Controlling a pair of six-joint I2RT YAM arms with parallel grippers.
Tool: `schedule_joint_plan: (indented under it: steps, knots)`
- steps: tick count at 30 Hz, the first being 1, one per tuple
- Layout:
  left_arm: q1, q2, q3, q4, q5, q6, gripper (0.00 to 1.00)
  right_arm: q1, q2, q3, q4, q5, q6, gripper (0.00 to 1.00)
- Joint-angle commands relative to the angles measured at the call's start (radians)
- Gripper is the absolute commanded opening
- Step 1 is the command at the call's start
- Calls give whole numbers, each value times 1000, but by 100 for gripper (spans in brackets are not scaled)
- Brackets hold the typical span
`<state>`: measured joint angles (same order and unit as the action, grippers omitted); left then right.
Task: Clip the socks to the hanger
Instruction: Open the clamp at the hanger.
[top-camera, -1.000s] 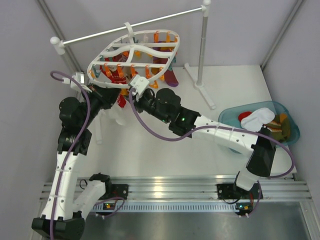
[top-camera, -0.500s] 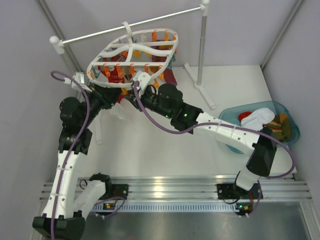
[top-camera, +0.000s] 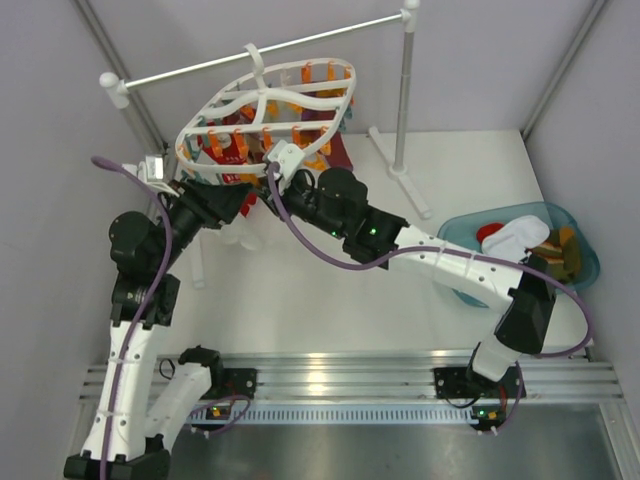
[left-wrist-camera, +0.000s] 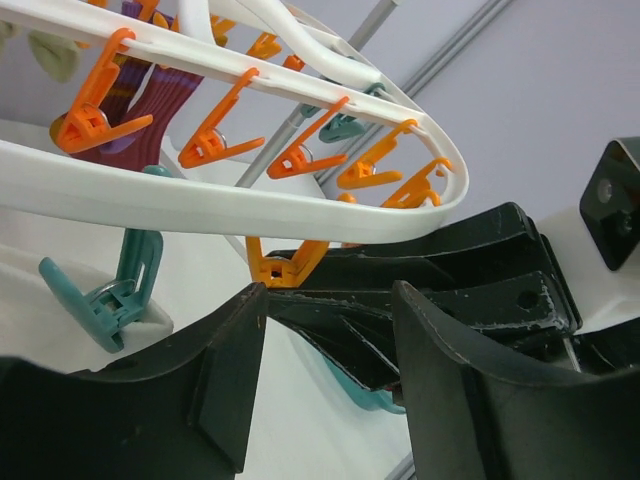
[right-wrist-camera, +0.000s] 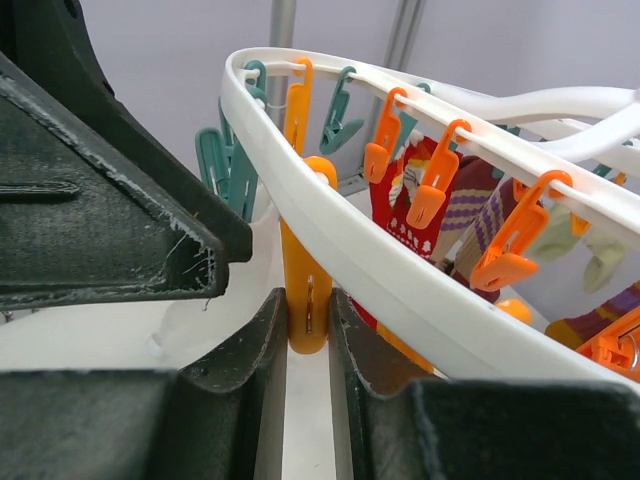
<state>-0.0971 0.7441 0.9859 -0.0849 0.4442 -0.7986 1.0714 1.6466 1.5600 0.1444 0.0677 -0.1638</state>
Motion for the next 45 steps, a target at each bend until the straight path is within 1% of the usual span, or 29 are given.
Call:
schedule_joint_plan:
  steps: [1, 7, 11, 15, 17, 21, 22, 27, 33, 45]
  knots:
    - [-3, -2, 10, 59, 56, -5, 58, 16, -18, 20, 21, 17, -11, 0]
    - [-4, 41, 48, 37, 5, 30, 59, 33, -25, 14, 26, 23, -37, 0]
    - [-3, 72, 86, 22, -73, 55, 59, 42, -27, 15, 24, 23, -45, 0]
    - [-3, 83, 97, 53, -87, 55, 57, 48, -28, 15, 20, 30, -52, 0]
    - [-3, 95, 102, 57, -84, 50, 55, 48, -27, 15, 17, 30, -54, 0]
    - [-3, 93, 92, 77, -99, 36, 52, 51, -28, 12, 12, 30, -60, 0]
    - [-3, 97, 89, 105, -98, 29, 52, 53, -25, 14, 9, 34, -60, 0]
    - [-3, 87, 66, 137, -117, 3, 52, 59, -15, 26, 1, 58, -45, 0]
    - [-4, 51, -15, 266, -150, -25, 52, 70, 2, 43, -3, 55, -28, 0]
    - [-4, 61, -23, 267, -176, -34, 56, 81, 9, 48, -5, 46, -29, 0]
